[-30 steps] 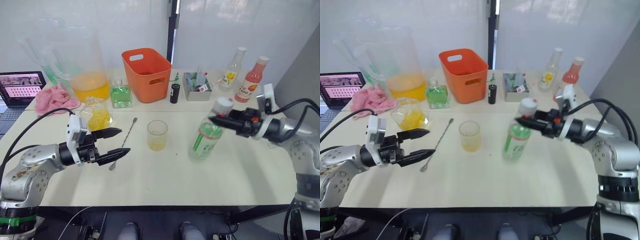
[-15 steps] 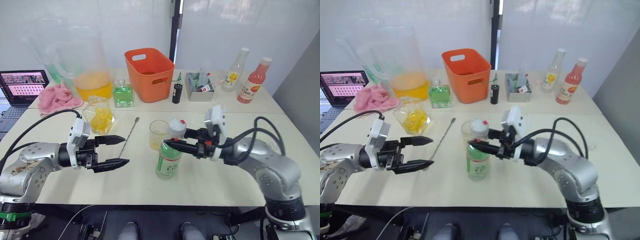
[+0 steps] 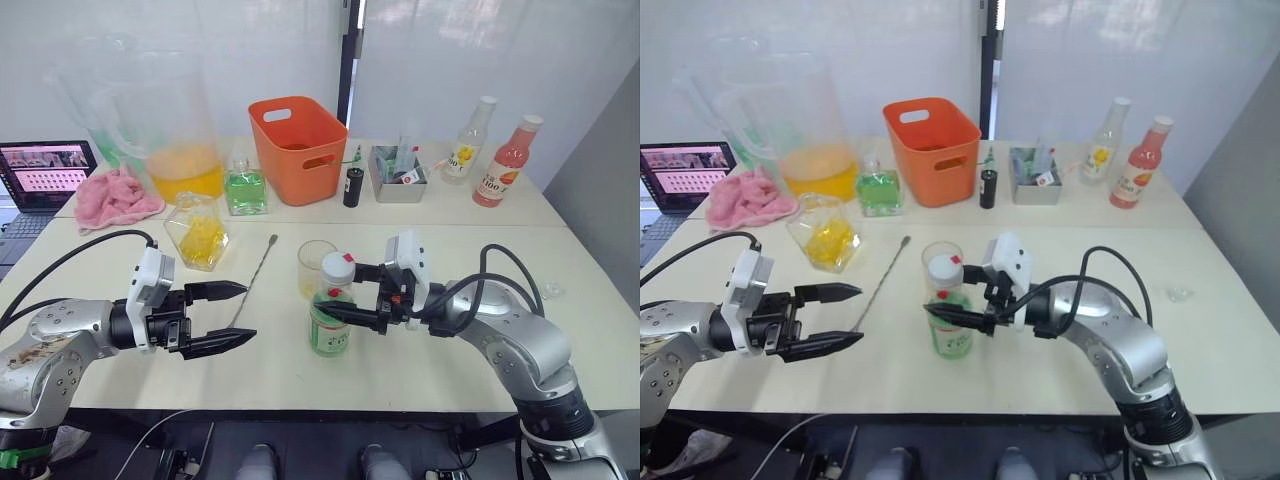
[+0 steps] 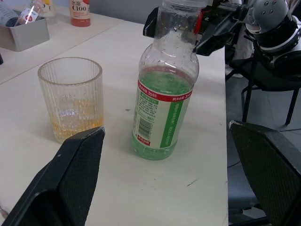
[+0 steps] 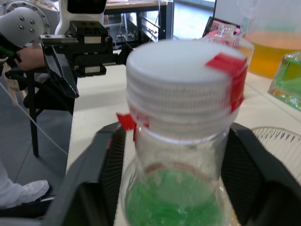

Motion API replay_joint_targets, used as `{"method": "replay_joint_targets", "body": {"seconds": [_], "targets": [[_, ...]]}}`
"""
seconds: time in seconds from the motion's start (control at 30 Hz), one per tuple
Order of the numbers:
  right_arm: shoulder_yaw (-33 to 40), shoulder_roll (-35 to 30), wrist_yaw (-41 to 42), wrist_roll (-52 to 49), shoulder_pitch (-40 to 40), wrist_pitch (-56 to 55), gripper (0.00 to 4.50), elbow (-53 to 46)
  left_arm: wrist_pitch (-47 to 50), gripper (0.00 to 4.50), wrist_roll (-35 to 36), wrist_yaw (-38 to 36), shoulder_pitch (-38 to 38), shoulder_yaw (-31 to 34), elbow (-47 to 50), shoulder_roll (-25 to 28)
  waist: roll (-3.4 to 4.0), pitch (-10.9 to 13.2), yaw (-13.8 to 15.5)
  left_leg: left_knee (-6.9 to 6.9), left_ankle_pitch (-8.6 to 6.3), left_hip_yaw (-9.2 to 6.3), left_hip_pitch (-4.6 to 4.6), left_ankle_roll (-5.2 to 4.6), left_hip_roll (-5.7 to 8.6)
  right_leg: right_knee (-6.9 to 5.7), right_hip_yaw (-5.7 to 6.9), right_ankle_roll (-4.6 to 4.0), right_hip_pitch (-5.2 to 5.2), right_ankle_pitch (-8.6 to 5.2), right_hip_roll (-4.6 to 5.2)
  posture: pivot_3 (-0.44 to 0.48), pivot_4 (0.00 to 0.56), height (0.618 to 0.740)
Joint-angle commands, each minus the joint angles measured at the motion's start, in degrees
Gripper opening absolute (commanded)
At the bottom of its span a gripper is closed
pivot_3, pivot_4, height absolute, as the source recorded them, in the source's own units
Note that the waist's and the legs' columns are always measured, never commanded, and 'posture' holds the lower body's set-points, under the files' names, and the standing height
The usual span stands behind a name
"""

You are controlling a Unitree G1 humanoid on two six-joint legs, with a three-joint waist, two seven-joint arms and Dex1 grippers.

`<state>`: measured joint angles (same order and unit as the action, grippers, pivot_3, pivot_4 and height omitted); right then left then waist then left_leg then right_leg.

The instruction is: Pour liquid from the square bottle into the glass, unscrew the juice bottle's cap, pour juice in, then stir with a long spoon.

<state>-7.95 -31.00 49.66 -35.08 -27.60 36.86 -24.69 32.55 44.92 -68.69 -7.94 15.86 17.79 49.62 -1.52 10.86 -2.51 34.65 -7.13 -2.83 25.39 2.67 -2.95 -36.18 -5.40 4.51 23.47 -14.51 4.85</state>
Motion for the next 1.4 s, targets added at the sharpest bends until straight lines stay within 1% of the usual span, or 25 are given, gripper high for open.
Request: {"method": "replay_joint_targets", "body": {"seconds": [0.03,0.13,0.23,0.37,0.53,0.7,0.83,1.0,1.1,1.3,1.33,1.4], "targets": [[0.95,-3.78,8.65,1.11,-2.24,-4.7,4.48,5.83,0.04,4.5,1.4,0.73,0.88,2.49,2.5,0.52,0.0,0.0,0.06,0.01,0.0,0.0,0.0,0.0,0.0,0.01,0.0,0.0,-0.01,0.0,0.0,0.0,0.15,0.738],[-0.61,-7.17,18.02,1.47,-4.81,-7.1,4.48,11.31,0.08,4.5,1.11,1.34,1.98,2.92,3.69,0.68,0.0,0.0,0.14,0.05,0.0,0.0,0.0,0.0,0.0,0.03,0.0,0.0,-0.04,0.0,0.0,0.0,0.15,0.738],[-0.36,-7.82,26.12,0.02,-8.56,-8.36,4.48,16.73,0.2,4.5,1.56,2.25,3.48,4.19,5.07,0.5,-0.01,0.01,-0.21,0.04,0.0,0.0,-0.01,0.0,0.0,0.0,0.01,0.0,-0.02,0.0,0.0,0.0,0.15,0.738],[-0.99,-5.94,34.07,1.18,-14.62,-12.27,4.48,25.49,0.31,4.5,1.97,4.3,7.12,7.4,7.87,0.32,-0.01,0.01,-0.63,-0.01,0.0,0.02,-0.03,0.0,-0.03,-0.02,0.01,-0.01,0.01,0.0,-0.02,0.0,0.15,0.738],[-3.27,-2.49,41.3,4.58,-22.0,-17.71,4.48,36.41,0.66,4.5,3.03,7.26,10.64,11.98,10.61,0.01,-0.02,0.01,-0.65,0.01,0.0,0.0,-0.03,0.0,-0.03,-0.03,0.03,-0.02,0.01,-0.01,-0.03,0.0,0.15,0.738],[-7.28,-0.41,42.84,3.37,-27.09,-20.65,4.48,41.14,0.59,4.5,3.63,8.85,14.35,14.19,13.32,-0.19,-0.01,0.02,-0.7,-0.04,0.0,0.01,-0.03,0.01,-0.03,-0.04,0.02,-0.03,0.04,-0.01,-0.03,0.0,0.15,0.738],[-12.9,-1.54,42.84,0.91,-28.65,-24.39,4.48,42.32,0.75,4.5,4.02,11.29,15.48,14.78,14.86,-0.71,-0.01,0.02,-0.44,-0.06,-0.01,0.0,-0.02,0.01,-0.03,-0.06,0.04,-0.05,0.07,-0.01,-0.03,0.0,0.15,0.738],[-16.39,-2.0,42.84,-2.91,-30.45,-26.55,4.48,43.96,1.06,4.5,5.01,12.74,16.6,15.29,16.12,-0.78,0.0,0.02,-0.42,-0.06,-0.01,0.02,-0.02,0.02,-0.04,-0.07,0.03,-0.07,0.1,-0.01,-0.03,0.0,0.15,0.738],[-18.03,-2.58,42.84,-4.95,-30.56,-26.79,3.64,43.86,1.11,4.5,5.33,13.15,16.73,15.3,16.22,-0.55,0.0,0.02,-0.42,-0.07,-0.01,0.02,-0.02,0.02,-0.04,-0.09,0.03,-0.09,0.13,-0.02,-0.03,0.0,0.15,0.738],[-17.95,-3.55,42.84,-6.44,-30.17,-26.99,1.61,43.65,1.31,4.5,5.78,14.04,15.75,13.86,16.27,-0.46,0.0,0.02,-0.19,-0.07,-0.01,0.03,0.0,0.02,-0.05,-0.12,0.03,-0.11,0.18,-0.03,-0.03,0.0,0.15,0.738],[-17.94,-3.73,42.84,-6.43,-30.08,-27.05,1.45,43.49,1.39,4.5,5.96,14.11,15.65,13.67,16.31,-0.51,0.0,0.02,-0.17,-0.07,-0.01,0.04,0.02,0.02,-0.04,-0.13,0.02,-0.11,0.21,-0.03,-0.03,0.0,0.15,0.738],[-15.98,-4.52,42.84,-6.61,-28.84,-25.45,1.45,41.27,1.73,4.5,6.49,13.86,15.16,12.72,16.38,-0.4,0.0,0.02,-0.05,-0.06,-0.01,0.04,0.05,0.02,-0.04,-0.14,0.02,-0.11,0.24,-0.03,-0.03,0.0,0.15,0.738]]}}
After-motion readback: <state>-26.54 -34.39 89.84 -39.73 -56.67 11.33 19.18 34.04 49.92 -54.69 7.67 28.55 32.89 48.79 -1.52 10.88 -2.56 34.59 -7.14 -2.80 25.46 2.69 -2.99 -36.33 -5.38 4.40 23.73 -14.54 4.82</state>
